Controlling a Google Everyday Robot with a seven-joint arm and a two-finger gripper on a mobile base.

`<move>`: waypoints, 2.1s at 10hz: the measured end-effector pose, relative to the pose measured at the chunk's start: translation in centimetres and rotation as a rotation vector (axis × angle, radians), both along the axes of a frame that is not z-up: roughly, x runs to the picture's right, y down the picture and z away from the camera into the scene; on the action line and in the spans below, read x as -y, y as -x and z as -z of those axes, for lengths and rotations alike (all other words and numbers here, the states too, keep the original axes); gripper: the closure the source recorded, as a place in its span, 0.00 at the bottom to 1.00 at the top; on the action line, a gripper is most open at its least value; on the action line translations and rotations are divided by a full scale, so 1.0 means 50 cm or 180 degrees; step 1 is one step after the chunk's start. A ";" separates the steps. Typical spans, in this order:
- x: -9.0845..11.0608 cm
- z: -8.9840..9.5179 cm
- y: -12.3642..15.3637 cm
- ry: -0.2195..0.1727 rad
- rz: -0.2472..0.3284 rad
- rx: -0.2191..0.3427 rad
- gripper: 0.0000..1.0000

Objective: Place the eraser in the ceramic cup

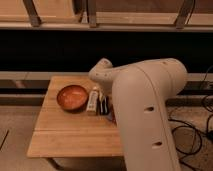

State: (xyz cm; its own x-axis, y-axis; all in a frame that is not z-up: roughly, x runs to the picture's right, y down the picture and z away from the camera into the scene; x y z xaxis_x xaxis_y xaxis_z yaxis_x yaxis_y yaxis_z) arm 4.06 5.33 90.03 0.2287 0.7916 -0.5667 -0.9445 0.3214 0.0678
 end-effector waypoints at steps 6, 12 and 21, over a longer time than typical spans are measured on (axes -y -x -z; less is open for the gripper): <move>-0.018 -0.036 0.007 0.0056 -0.0128 0.0069 0.20; -0.004 -0.078 0.051 0.0072 -0.0150 0.0508 0.20; -0.018 -0.164 0.043 0.0259 -0.0229 0.0650 0.44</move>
State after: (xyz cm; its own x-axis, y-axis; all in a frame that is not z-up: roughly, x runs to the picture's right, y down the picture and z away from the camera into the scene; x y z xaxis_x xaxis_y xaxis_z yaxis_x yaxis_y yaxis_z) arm 1.91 6.23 98.22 0.2899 0.7635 -0.5771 -0.9566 0.2495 -0.1506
